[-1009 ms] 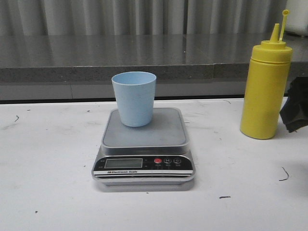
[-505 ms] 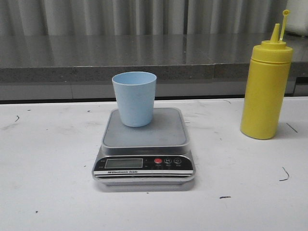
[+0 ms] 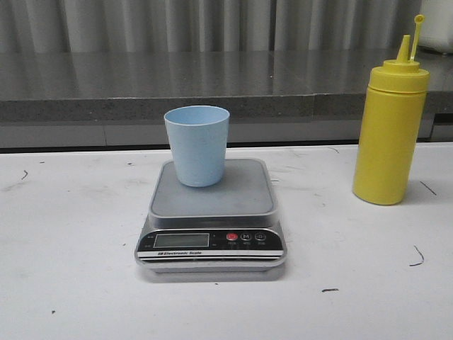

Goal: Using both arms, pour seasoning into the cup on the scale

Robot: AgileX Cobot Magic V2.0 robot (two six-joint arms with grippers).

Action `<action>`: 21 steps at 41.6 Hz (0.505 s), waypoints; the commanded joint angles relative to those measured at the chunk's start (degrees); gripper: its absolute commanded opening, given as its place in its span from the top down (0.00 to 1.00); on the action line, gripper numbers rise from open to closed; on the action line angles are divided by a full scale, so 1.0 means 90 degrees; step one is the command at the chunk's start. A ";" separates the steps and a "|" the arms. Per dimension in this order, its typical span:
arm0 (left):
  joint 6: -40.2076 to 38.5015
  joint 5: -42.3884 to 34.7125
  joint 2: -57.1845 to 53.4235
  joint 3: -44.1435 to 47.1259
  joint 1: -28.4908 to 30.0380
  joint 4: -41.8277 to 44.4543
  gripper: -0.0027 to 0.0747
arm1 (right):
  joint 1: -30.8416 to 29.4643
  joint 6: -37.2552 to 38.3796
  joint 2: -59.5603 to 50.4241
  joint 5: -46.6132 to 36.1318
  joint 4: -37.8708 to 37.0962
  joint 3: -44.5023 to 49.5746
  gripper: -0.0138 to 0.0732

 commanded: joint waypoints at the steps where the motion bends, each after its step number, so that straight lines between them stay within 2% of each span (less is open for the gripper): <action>1: -0.0071 -0.0470 0.0001 -0.0172 0.0005 0.0000 0.65 | -0.0007 -0.0083 -0.0172 -0.0294 0.0018 -0.0215 0.08; 21: -0.0071 -0.0470 0.0001 -0.0172 0.0005 0.0000 0.65 | -0.0007 -0.0083 -0.0211 -0.0421 0.0018 -0.0215 0.08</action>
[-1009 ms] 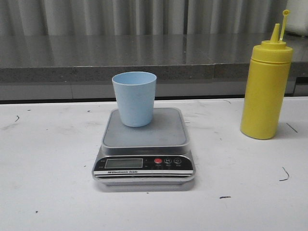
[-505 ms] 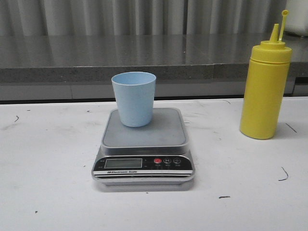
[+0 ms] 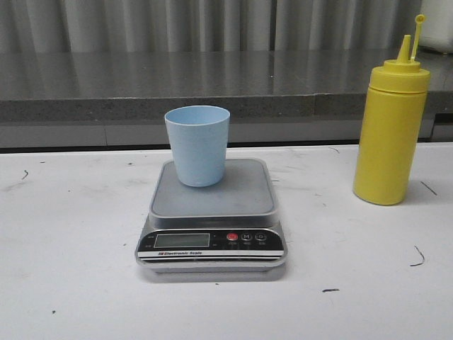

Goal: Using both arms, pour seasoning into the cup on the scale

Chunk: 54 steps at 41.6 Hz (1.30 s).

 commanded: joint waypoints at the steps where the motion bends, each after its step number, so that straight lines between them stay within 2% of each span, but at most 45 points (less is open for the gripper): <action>1: -0.0071 -0.0470 0.0001 -0.0172 0.0005 0.0000 0.65 | -0.0007 -0.0083 0.0024 -0.0460 0.0018 -0.0215 0.08; 4: -0.0071 -0.0470 0.0001 -0.0172 0.0005 0.0000 0.65 | -0.0007 -0.0083 0.0024 -0.0466 0.0018 -0.0215 0.09; 7: -0.0071 -0.0470 0.0001 -0.0172 0.0005 0.0000 0.65 | -0.0007 -0.0083 0.0024 -0.0470 0.0018 -0.0215 0.15; 11: -0.0071 -0.0470 0.0001 -0.0172 0.0005 0.0000 0.65 | -0.0007 -0.0083 0.0024 -0.0470 0.0018 -0.0215 0.31; 15: -0.0071 -0.0470 0.0001 -0.0172 0.0005 0.0000 0.65 | -0.0007 -0.0083 0.0024 -0.0470 0.0018 -0.0215 0.52; 20: -0.0071 -0.0470 0.0001 -0.0172 0.0005 0.0000 0.66 | -0.0007 -0.0083 0.0024 -0.0470 0.0018 -0.0215 0.74; 23: -0.0071 -0.0470 0.0001 -0.0172 0.0005 0.0000 0.71 | -0.0007 -0.0083 0.0024 -0.0470 0.0018 -0.0215 0.84; 26: -0.0071 -0.0470 0.0001 -0.0172 0.0005 0.0000 0.81 | -0.0007 -0.0083 0.0024 -0.0480 0.0018 -0.0215 0.91; 31: -0.0071 -0.0470 0.0001 -0.0172 0.0005 0.0000 0.98 | -0.0007 -0.0083 0.0024 -0.0551 0.0018 -0.0215 0.92; 32: -0.0071 -0.0470 0.0001 -0.0172 0.0005 0.0000 0.99 | -0.0007 -0.0083 0.0024 -0.0556 0.0018 -0.0215 0.92; 54: -0.0071 -0.0470 0.0001 -0.0166 0.0005 0.0000 0.99 | -0.0007 -0.0083 0.0024 -0.0548 0.0018 -0.0215 0.92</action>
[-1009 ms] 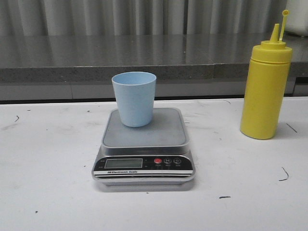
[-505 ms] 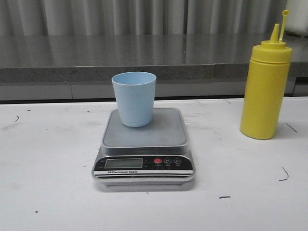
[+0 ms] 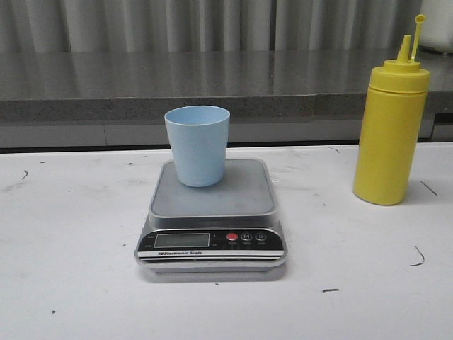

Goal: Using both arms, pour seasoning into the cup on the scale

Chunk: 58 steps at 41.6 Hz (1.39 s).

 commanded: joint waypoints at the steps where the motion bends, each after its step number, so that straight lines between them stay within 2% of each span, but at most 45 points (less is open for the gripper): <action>1: -0.0071 -0.0482 -0.0038 -0.0142 -0.0011 0.0000 0.99 | -0.0007 -0.0080 0.0024 -0.0460 0.0018 -0.0215 0.92; 6: -0.0071 -0.0554 -0.0337 0.0098 0.0074 0.0000 0.99 | -0.0007 -0.0080 0.0024 -0.0466 0.0018 -0.0215 0.92; 13: -0.0071 -0.1360 -0.1174 0.1058 0.0816 0.0000 0.99 | -0.0007 -0.0080 0.0024 -0.0466 0.0018 -0.0215 0.92; 24: -0.0071 -0.3803 -0.2827 0.3283 0.2307 -0.0331 0.99 | -0.0007 -0.0080 0.0024 -0.0466 0.0018 -0.0215 0.92; 35: -0.0071 -0.5912 -0.3420 0.4609 0.2755 -0.0399 0.99 | -0.0007 -0.0080 0.0024 -0.0466 0.0018 -0.0215 0.92; 58: -0.0071 -0.5761 -0.3720 0.4602 0.3224 -0.0399 0.99 | -0.0007 -0.0080 0.0024 -0.0465 0.0018 -0.0215 0.92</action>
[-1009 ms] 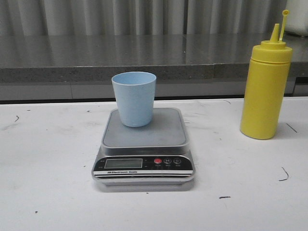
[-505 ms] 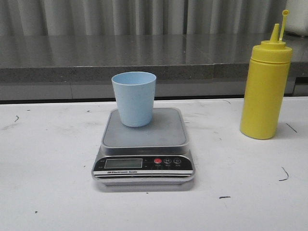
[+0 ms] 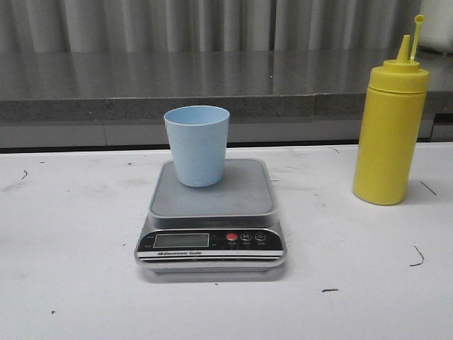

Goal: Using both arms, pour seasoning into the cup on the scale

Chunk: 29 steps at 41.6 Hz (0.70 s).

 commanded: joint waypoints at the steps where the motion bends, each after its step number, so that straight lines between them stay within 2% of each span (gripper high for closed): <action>1: -0.0060 -0.0511 -0.0116 0.0159 0.0011 -0.0037 0.99 | -0.0007 -0.0080 0.0024 -0.0454 0.0015 -0.0215 0.92; 29: -0.0060 -0.0029 -0.0116 0.0159 -0.0002 -0.0023 0.99 | -0.0007 -0.0080 0.0024 -0.0454 0.0015 -0.0215 0.92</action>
